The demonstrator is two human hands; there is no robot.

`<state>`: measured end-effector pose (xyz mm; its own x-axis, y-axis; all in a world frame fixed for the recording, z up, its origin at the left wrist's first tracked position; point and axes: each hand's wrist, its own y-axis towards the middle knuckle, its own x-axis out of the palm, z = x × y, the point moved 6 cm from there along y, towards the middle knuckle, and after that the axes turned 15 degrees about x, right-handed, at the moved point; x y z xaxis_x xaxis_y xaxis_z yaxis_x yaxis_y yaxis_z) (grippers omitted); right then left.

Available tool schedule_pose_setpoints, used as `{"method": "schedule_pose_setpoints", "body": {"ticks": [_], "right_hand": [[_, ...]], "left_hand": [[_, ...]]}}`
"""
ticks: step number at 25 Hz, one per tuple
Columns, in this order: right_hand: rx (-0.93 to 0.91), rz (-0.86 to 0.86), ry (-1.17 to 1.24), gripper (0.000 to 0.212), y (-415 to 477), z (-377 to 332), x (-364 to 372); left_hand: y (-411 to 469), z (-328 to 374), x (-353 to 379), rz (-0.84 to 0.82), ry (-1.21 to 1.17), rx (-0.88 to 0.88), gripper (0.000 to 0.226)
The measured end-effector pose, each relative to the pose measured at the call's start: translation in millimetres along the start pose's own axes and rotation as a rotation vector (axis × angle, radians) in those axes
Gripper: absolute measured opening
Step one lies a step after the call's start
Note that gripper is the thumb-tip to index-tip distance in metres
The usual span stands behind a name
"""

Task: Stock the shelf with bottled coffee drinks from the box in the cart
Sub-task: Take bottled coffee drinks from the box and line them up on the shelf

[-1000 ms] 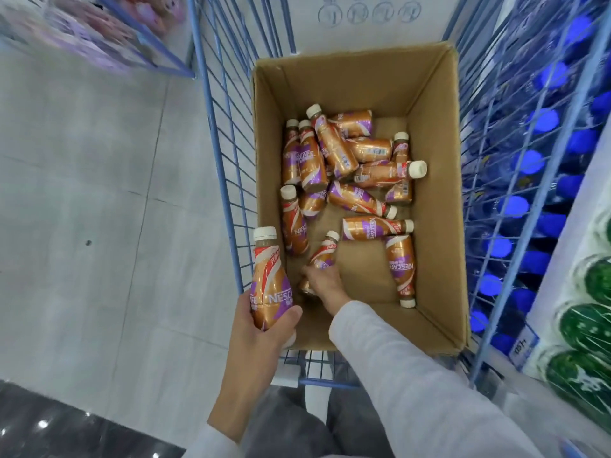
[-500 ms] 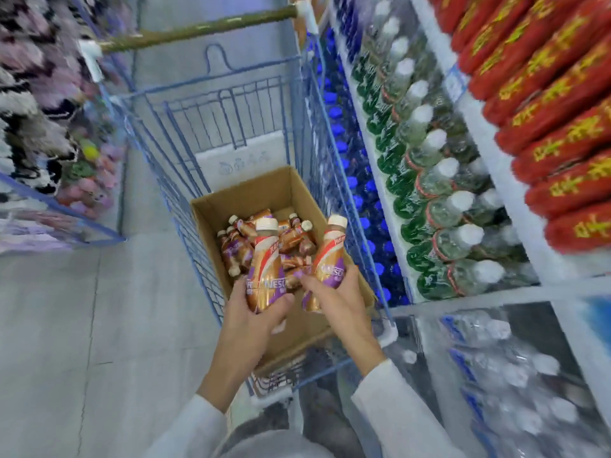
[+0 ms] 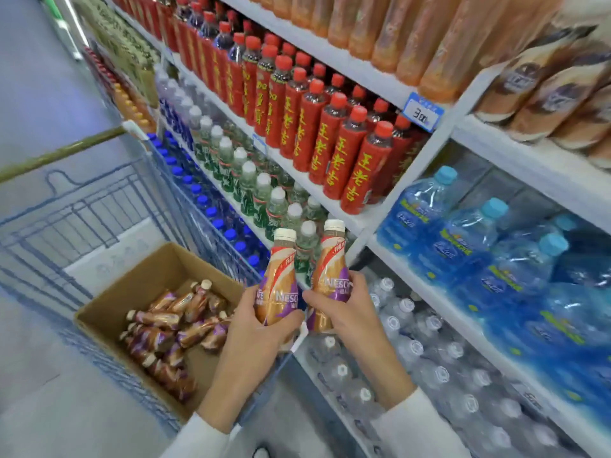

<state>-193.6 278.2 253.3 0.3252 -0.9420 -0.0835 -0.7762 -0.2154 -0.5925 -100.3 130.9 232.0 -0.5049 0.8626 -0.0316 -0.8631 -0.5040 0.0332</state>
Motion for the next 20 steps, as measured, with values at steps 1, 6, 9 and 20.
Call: {"method": "schedule_pose_setpoints", "body": {"ticks": [1, 6, 9, 20], "right_hand": [[-0.026, 0.036, 0.010, 0.067, -8, -4, -19], [-0.101, 0.246, 0.118, 0.055, -54, -7, -132], [-0.148, 0.365, 0.176, 0.050, -93, -8, -212], [-0.463, 0.762, 0.203, 0.053, -242, -30, -487]], "left_hand": [[0, 9, 18, -0.038, 0.008, 0.024, 0.043], [-3, 55, 128, -0.254, -0.023, 0.110, 0.043], [-25, 87, 205, -0.378, -0.034, 0.181, 0.041], [-119, 232, 457, -0.607, -0.210, 0.530, 0.054]]}}
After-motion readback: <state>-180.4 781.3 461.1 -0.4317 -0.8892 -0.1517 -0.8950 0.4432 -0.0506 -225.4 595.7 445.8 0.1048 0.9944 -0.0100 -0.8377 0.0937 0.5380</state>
